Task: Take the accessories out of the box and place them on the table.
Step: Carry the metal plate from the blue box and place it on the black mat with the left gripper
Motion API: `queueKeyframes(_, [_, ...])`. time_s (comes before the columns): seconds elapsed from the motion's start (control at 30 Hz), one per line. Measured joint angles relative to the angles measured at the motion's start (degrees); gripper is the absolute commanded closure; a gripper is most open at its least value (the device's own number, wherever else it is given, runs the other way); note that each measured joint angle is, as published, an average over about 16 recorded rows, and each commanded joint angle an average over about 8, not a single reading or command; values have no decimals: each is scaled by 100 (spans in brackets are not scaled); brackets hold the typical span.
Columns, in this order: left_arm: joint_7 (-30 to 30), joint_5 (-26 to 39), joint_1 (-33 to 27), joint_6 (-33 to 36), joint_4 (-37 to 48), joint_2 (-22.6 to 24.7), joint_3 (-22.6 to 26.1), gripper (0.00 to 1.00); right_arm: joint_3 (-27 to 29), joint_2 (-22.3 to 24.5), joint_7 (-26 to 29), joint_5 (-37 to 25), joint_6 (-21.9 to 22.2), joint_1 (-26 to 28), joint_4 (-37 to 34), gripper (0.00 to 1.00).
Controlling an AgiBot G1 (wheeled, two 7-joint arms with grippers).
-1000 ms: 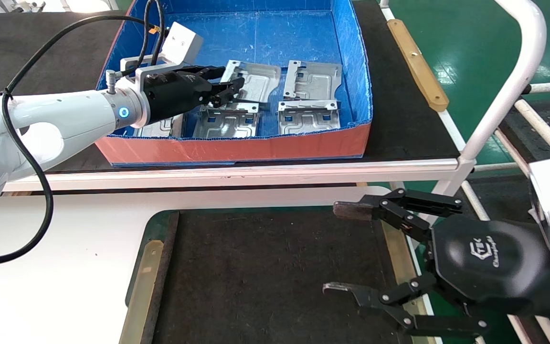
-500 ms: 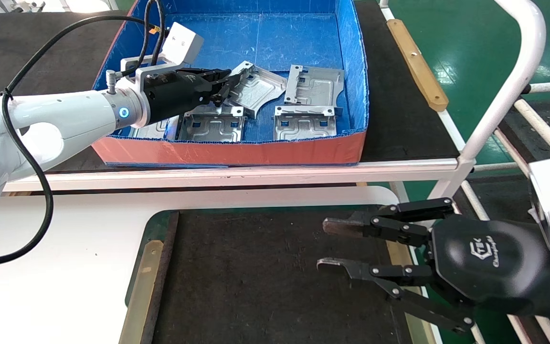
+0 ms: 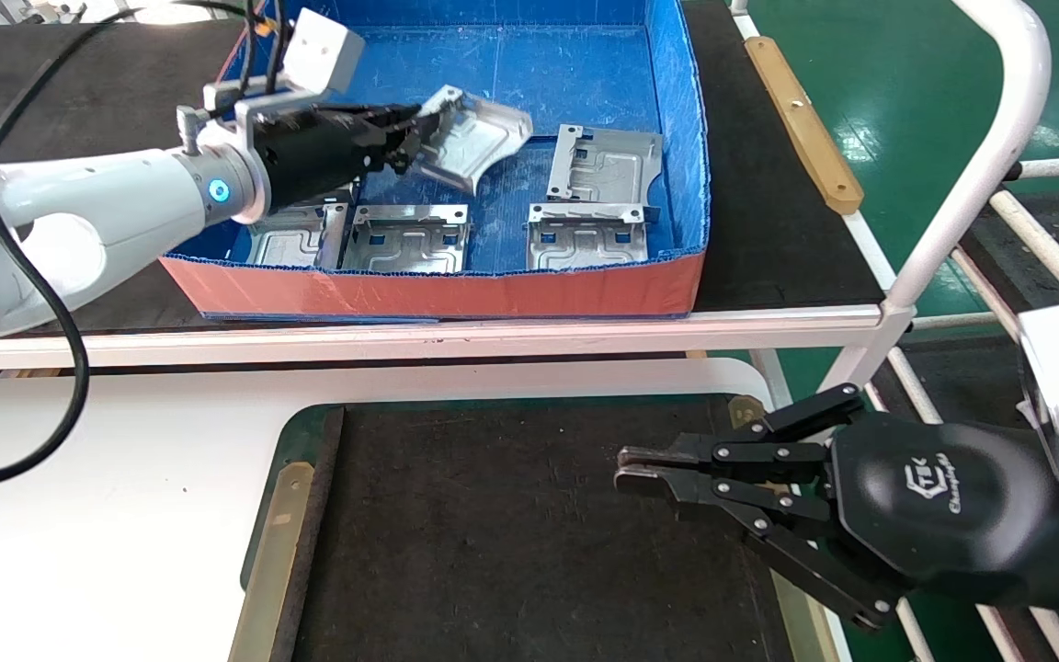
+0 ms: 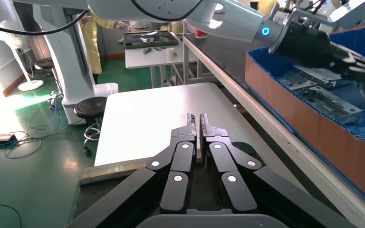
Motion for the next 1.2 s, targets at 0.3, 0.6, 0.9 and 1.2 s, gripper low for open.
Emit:
queueKeyframes(0.3, [111,-277,-48,786,-308,-354,-172,100,0,0,0,0,0,0,0,100])
queueKeyframes(0.6, [435,-607,100,2200,-796,-971,-351,100,-1,0,0,0,0,0,0,100])
queueKeyframes(0.9, [645,-832,455,3522,-1245,-1604,-430,100,-1,0,0,1,0,0,0,100])
queueKeyframes(1.2, [581,-1016,919,4370,-1702,-2112,-478,100,-1,0,-1,1,0,0,0,95])
